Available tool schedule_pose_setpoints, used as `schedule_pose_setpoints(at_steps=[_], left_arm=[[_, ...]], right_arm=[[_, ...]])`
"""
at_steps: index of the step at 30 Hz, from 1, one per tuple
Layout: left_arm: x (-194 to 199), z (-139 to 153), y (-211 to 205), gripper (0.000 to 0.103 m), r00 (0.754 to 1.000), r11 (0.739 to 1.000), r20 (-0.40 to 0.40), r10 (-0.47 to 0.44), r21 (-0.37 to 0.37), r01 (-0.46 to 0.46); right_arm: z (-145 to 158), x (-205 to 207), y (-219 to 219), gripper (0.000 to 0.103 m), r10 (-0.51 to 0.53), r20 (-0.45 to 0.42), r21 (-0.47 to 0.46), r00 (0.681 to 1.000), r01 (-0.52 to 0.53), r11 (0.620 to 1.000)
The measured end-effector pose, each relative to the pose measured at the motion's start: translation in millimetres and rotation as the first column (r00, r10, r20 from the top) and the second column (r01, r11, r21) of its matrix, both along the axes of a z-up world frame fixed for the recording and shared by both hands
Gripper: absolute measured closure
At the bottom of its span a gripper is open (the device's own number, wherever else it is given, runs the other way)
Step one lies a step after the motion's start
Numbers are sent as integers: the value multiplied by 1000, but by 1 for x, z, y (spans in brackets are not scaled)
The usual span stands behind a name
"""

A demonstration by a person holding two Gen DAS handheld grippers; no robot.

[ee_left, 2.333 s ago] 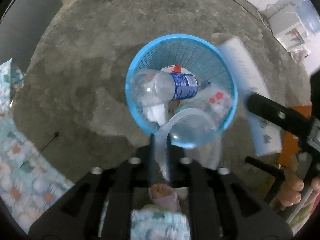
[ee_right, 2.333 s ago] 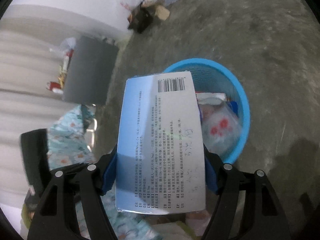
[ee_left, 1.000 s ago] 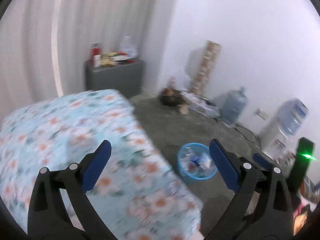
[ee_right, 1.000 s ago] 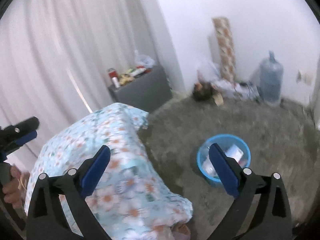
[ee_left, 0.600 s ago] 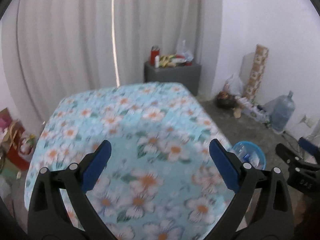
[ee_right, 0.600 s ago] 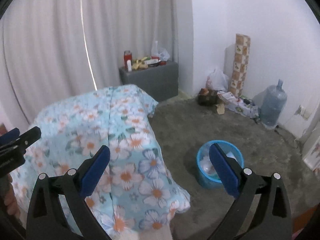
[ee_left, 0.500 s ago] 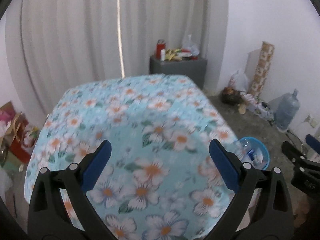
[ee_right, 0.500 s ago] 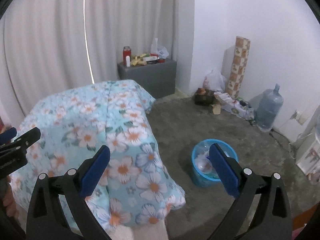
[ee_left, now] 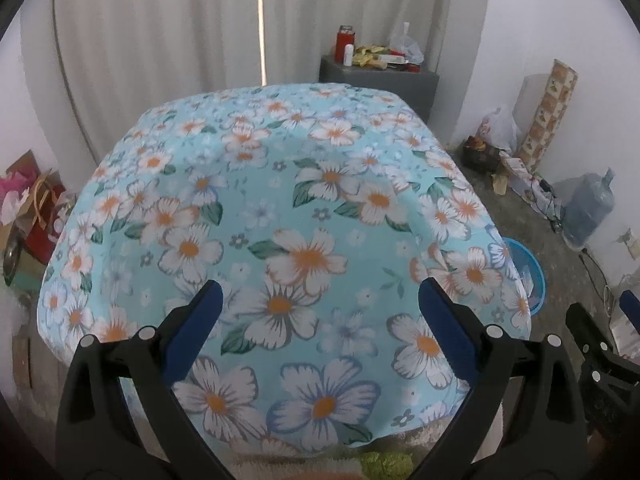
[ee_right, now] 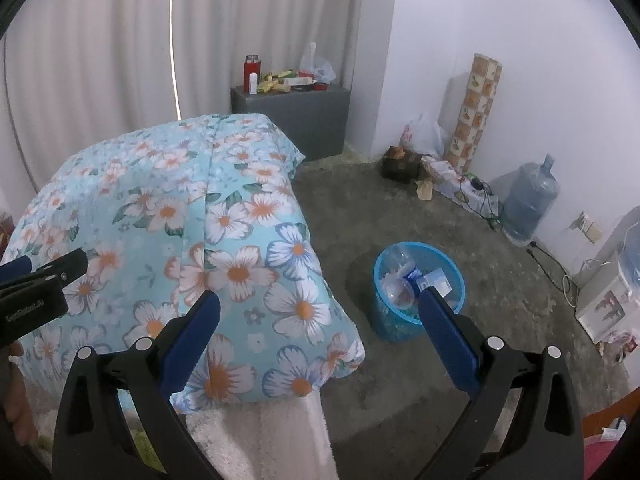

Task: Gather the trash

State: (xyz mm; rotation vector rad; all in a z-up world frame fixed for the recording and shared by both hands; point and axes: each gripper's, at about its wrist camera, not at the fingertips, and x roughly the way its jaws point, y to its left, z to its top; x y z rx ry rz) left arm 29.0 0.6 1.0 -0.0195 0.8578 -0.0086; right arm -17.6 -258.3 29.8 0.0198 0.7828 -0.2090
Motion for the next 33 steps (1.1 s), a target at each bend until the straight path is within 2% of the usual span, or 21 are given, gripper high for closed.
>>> schedule_pose_setpoints(at_steps=[20,33], left_arm=[[-11,1,-13,9,999,1000,-32,4,18,-3],[-17,-9,-31,9,997,996,-68,-21,89,27]], right_arm=[[-1,-3,-3,7,6,1,14,1000,-6,1000],[-21,-5,-21,7,-21,-103,3,994,21,1000]])
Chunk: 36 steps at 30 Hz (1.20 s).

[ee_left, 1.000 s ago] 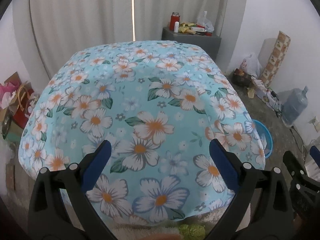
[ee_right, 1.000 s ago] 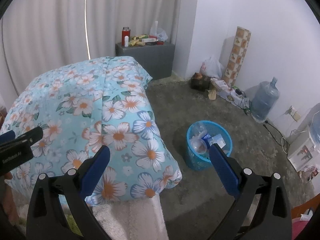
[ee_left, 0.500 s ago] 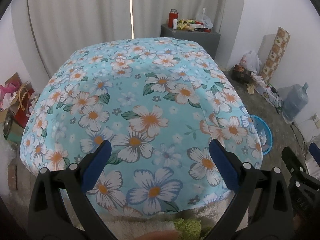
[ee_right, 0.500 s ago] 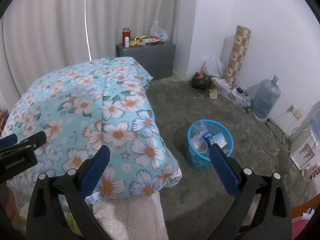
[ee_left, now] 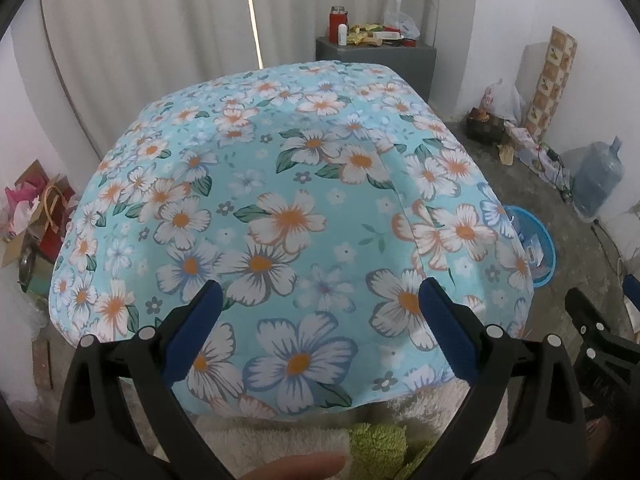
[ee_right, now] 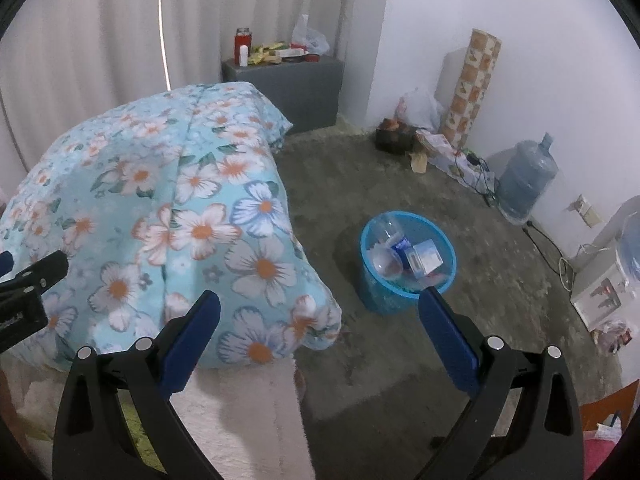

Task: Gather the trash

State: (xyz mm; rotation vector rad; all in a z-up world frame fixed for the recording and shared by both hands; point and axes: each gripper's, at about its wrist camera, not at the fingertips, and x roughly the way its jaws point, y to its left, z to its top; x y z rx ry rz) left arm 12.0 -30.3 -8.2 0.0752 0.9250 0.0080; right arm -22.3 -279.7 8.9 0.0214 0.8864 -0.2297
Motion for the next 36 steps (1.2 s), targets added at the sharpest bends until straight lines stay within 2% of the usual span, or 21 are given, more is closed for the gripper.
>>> schedule_pose_setpoints(at_steps=[14,36], left_arm=[[2,-4,-7,9,1000,1000,-20,-11,16,12],[3,-5,-9,9,999,1000,-35,-26,13,27]], right_arm=[[-8,1,-17,7,-51,-26,7,998,51,999],[-9,0,-17,7,-60,-27,0,998,60,998]])
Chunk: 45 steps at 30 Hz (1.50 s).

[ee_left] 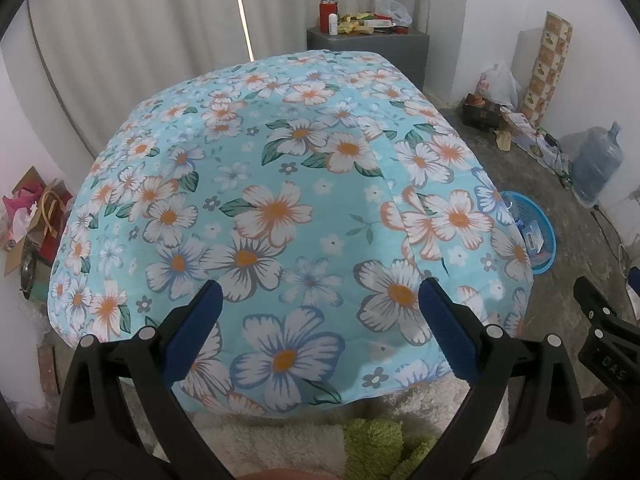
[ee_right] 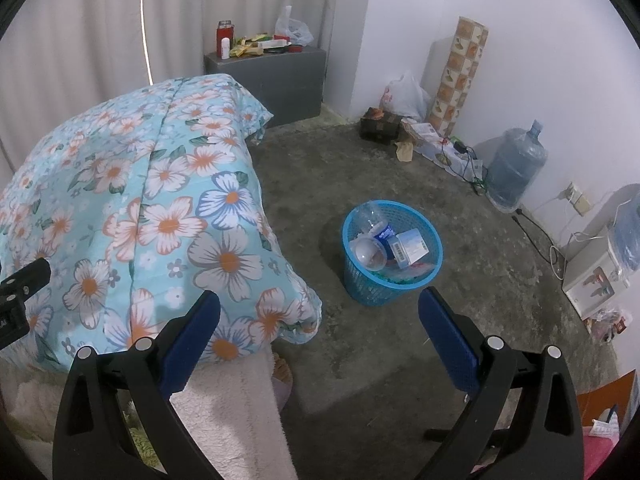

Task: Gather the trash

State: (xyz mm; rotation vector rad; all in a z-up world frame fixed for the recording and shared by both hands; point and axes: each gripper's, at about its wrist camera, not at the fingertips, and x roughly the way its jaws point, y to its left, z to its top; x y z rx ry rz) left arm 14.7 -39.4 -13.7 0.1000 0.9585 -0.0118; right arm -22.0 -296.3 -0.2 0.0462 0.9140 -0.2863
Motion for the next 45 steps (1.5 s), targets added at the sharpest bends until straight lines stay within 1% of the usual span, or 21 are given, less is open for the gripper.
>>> schedule_pose_setpoints(at_steps=[5,45], left_arm=[[0,1,-1,9,1000,1000,-2,-11,-2,11],[2,2,1,9,1000,1000,-1,-7,-2,7]], right_arm=[[1,-1,0,7,0,3,-5,1000,0,1000],[7,-2,-7,7,-16,10,-6,1000,16,1000]])
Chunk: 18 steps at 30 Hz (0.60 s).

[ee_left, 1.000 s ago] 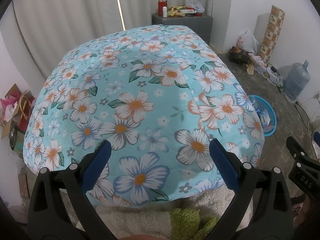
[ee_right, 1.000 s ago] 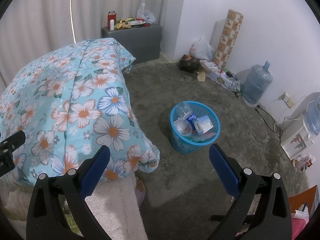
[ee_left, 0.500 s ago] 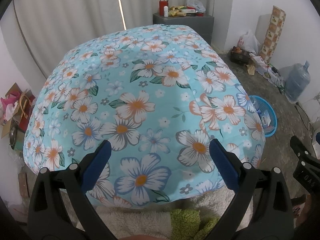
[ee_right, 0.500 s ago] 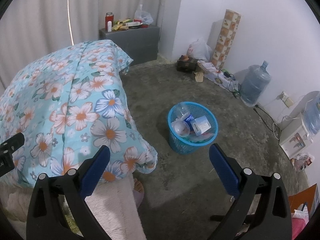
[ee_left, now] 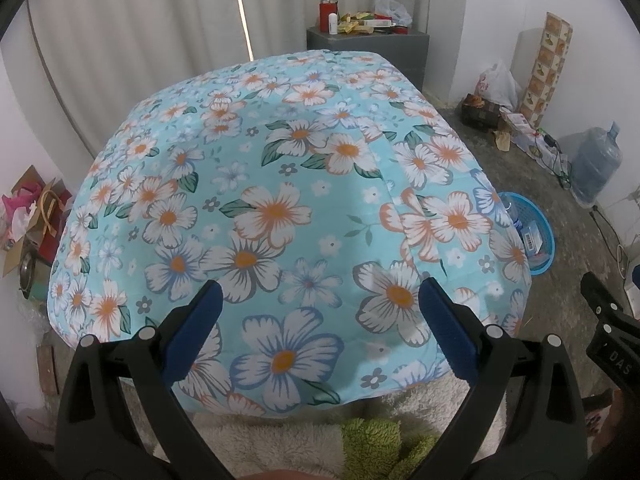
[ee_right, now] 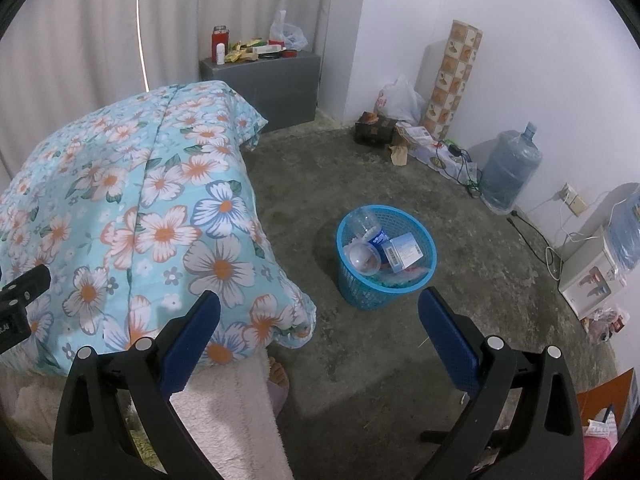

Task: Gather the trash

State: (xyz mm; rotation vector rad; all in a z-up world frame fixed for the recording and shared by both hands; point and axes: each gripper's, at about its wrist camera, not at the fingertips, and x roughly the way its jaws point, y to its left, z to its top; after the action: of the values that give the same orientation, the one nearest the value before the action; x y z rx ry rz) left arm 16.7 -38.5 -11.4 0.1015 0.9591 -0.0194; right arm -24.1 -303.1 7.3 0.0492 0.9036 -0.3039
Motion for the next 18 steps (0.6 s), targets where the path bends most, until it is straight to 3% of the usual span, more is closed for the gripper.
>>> schedule_pose_setpoints(at_steps=[18], left_arm=[[0,-1,1,9,1000,1000,0,-1,0,1]], right_arm=[[0,0,0,7,-1,1,-1,1000,1,1000]])
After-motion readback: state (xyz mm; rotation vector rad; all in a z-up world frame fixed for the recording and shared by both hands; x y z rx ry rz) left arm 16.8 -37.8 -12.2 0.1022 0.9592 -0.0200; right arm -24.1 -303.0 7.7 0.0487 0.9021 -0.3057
